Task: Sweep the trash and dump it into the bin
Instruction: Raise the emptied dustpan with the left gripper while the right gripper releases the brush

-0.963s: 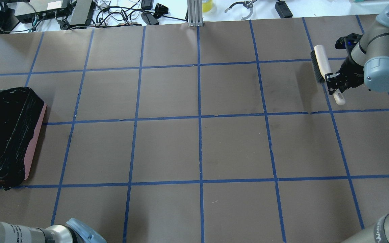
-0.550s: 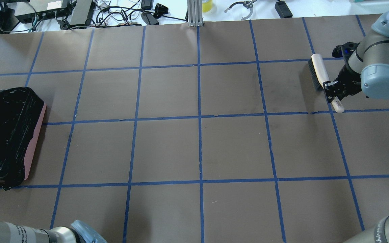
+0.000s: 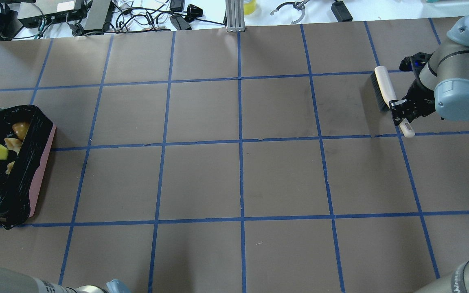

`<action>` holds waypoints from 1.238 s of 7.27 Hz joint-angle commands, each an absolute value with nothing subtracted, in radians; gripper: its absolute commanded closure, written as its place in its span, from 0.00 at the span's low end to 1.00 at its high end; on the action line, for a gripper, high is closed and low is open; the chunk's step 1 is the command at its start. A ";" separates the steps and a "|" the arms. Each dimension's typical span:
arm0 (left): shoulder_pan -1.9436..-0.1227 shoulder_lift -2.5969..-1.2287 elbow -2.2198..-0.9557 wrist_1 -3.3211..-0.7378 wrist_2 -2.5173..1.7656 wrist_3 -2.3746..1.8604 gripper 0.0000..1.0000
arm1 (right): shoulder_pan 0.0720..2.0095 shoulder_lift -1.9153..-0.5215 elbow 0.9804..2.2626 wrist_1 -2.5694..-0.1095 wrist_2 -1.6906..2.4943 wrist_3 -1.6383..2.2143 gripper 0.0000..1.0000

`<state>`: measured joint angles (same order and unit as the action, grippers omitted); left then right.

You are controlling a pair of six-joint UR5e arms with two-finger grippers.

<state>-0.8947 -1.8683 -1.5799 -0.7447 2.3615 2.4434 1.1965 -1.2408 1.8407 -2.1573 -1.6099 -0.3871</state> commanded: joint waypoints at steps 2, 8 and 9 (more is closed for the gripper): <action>-0.963 -1.846 -1.572 -0.544 2.240 2.460 1.00 | 1.197 -1.235 1.841 -2.160 -1.609 -0.396 0.38; -1.058 -1.847 -1.524 -0.752 1.653 2.177 1.00 | 1.200 -1.268 1.714 -2.050 -1.600 -0.388 0.18; -1.069 -1.861 -1.520 -0.869 1.540 2.004 1.00 | 1.204 -1.281 1.659 -1.987 -1.598 -0.387 0.16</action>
<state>-1.0517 -1.8435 -1.5342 -0.7182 1.6807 2.1733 1.1999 -1.2645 1.7256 -2.0665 -1.5998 -0.3886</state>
